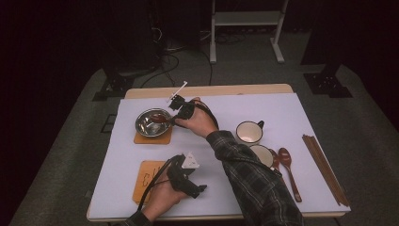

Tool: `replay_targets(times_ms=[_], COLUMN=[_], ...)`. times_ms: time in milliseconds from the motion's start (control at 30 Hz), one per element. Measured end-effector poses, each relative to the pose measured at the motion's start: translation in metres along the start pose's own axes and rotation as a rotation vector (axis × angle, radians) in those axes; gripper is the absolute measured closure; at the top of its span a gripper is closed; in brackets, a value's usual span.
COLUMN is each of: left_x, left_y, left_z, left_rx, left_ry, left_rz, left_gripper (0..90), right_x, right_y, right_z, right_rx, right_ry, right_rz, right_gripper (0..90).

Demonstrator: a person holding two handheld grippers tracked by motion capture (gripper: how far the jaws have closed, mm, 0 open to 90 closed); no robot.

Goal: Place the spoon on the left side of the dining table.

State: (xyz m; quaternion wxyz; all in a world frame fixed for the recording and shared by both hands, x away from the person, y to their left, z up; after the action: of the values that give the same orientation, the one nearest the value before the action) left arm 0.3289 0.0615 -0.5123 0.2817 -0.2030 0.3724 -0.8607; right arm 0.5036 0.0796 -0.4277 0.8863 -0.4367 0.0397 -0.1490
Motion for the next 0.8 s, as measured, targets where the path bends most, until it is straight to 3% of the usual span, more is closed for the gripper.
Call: replay_targets(times_ms=[800], left_x=[0.000], left_y=[0.000], left_z=[0.000], left_rx=[0.000], left_ry=[0.001], left_rz=[0.001], left_gripper=[0.0], right_x=[-0.001], right_y=[0.015], right_z=[0.002], right_rx=[-0.026], right_ry=[-0.007], right_rz=[0.012], right_gripper=[81.1])
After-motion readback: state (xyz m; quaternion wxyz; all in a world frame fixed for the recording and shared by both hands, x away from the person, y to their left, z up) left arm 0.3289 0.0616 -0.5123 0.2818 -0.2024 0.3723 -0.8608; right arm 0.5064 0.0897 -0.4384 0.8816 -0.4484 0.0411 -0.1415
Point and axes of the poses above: each handheld gripper's, and its own axes: y roughly forward along the jaws, z roughly out of its top, x roughly to its right, the point moved 7 cm from there along y, roughly forward along the jaws, and after that the axes turned 14 degrees about -y, right-handed, at the moved point
